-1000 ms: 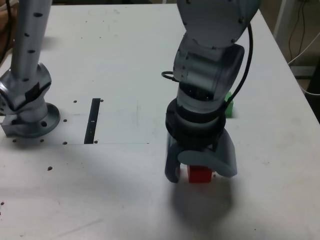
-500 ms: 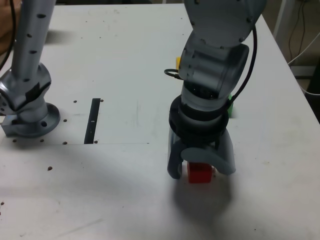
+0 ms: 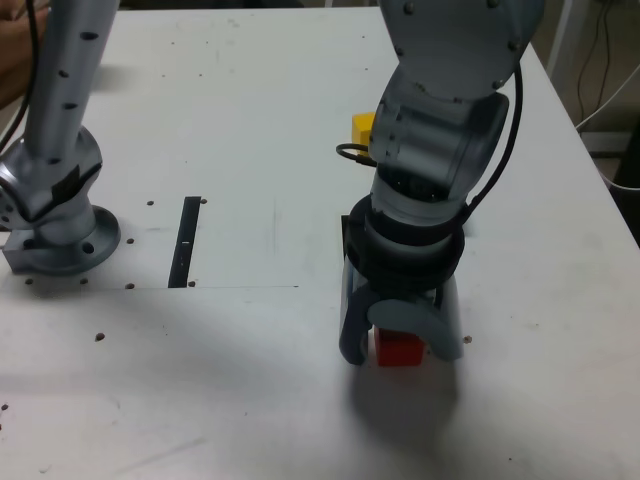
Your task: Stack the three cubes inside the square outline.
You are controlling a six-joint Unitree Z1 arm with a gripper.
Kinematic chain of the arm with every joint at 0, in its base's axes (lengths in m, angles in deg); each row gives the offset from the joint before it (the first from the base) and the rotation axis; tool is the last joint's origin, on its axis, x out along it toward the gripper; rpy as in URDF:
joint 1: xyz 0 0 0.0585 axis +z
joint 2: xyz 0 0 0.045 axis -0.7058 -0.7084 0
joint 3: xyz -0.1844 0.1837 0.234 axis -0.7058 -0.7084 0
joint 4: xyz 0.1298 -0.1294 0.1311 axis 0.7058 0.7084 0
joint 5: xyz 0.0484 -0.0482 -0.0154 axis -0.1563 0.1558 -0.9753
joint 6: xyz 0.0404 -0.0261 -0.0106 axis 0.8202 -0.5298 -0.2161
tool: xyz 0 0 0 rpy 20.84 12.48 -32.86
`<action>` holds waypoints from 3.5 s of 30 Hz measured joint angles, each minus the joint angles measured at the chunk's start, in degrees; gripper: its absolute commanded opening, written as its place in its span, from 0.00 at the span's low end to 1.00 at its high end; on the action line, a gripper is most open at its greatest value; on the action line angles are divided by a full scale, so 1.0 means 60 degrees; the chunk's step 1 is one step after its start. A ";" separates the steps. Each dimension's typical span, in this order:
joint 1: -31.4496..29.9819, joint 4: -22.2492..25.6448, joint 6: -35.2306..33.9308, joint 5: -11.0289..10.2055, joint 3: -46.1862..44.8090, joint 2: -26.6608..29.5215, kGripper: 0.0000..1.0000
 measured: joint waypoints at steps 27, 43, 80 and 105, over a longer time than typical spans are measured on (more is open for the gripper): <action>0.0133 -0.0117 -0.0043 -0.0102 -0.0055 -0.0135 0.41; 0.0133 -0.0434 -0.0104 -0.0227 -0.0332 0.0202 0.22; 0.3001 0.0296 0.2117 -0.0731 -0.1078 0.1406 0.22; 0.3360 -0.0588 0.2475 -0.0463 -0.1373 0.0682 0.51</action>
